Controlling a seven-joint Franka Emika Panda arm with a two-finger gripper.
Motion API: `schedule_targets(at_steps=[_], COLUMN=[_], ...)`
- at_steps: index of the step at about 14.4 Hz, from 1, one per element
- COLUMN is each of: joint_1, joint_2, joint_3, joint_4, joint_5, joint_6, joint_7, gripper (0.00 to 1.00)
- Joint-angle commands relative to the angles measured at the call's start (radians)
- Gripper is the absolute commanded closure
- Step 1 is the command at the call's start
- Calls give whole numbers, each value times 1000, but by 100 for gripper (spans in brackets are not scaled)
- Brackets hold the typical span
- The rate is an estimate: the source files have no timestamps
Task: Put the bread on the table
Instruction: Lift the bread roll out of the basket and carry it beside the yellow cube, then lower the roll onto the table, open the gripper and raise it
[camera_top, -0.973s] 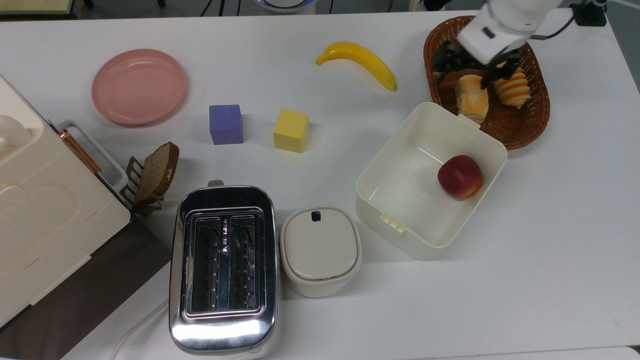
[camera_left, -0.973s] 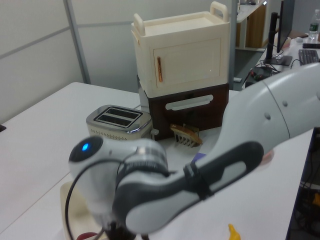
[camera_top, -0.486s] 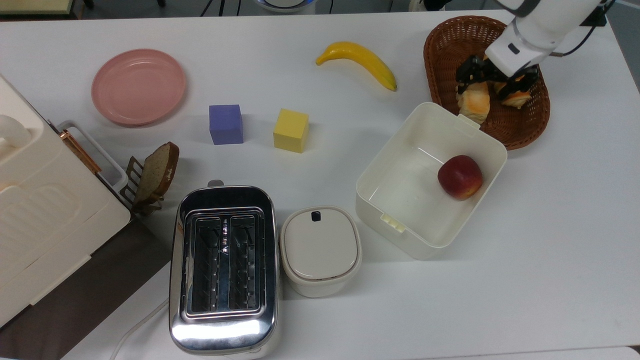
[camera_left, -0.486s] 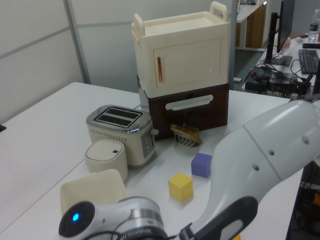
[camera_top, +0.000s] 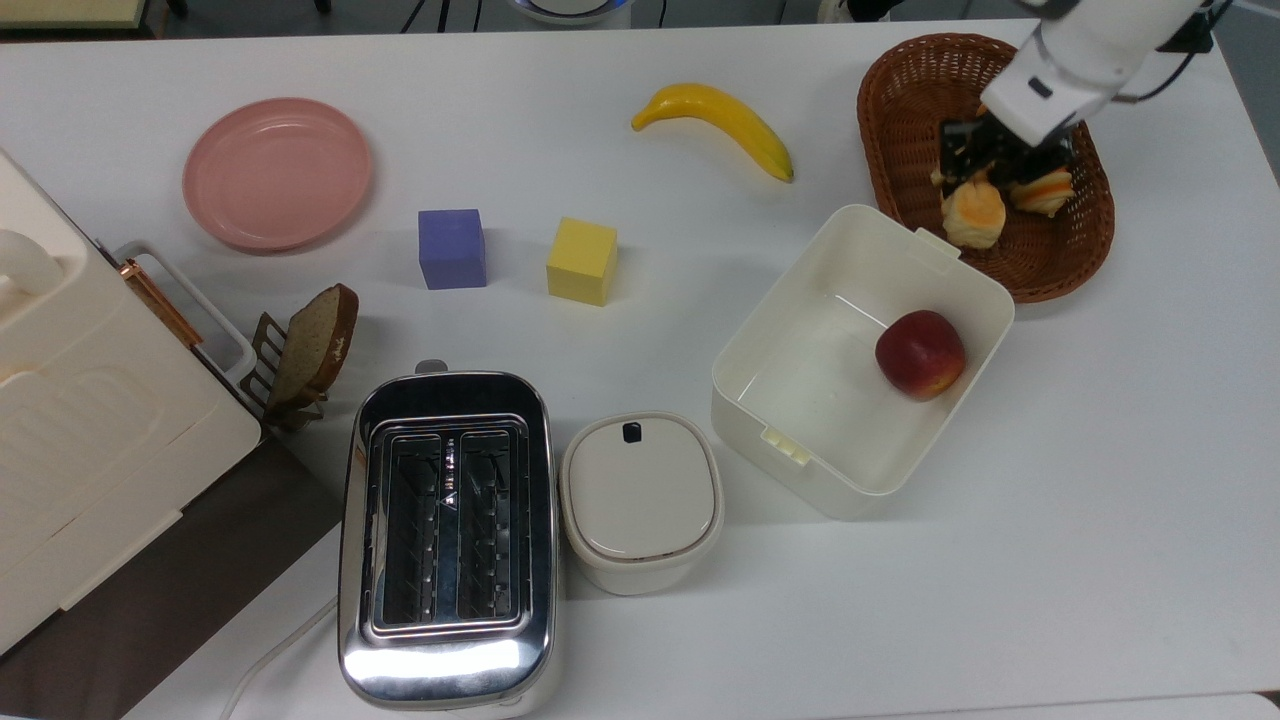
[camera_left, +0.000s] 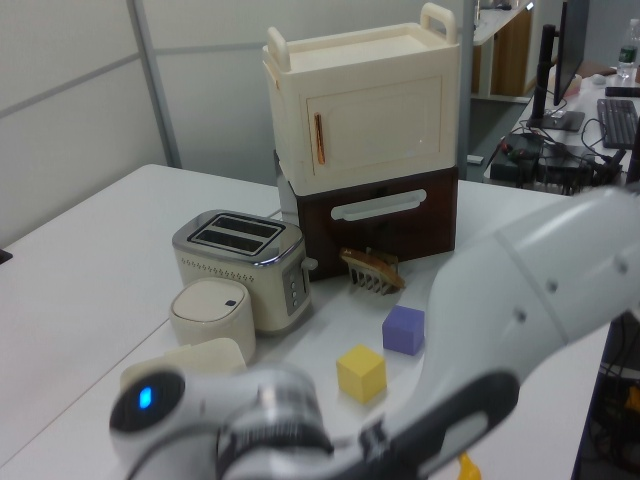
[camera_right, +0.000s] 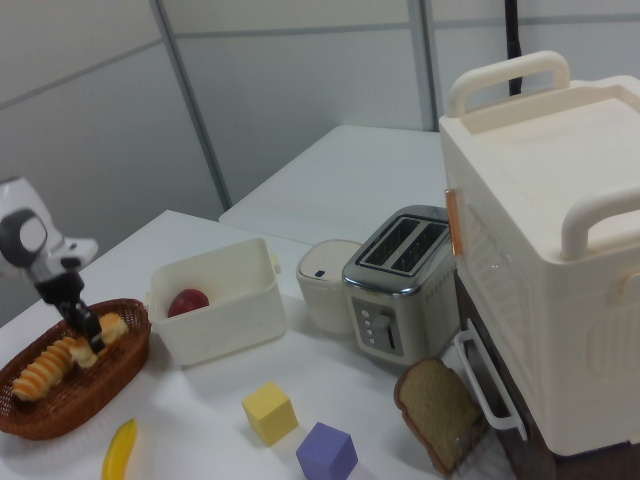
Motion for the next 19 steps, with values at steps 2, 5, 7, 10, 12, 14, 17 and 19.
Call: schedule_targets(at_steps=[2, 5, 7, 10, 12, 14, 17, 19], joint_1=[-125, -204, -264, -358, -433, -487, -583, -658], joint_2=[-217, -228, -228, -226, -228, -229, -263, -306], joint_3=[-6, -8, -9, -9, -9, -9, -12, -16], joint_4=[-43, -97, -144, -193, -192, -191, -183, -181], joint_5=[2, -4, -16, -18, -18, -18, -38, -35], joint_6=[-220, -319, -317, -319, -319, -321, -321, -319], joint_7=[-182, -360, -433, -574, -594, -644, -698, -756], gripper=[100, 100, 99, 43, 0, 0, 0, 0])
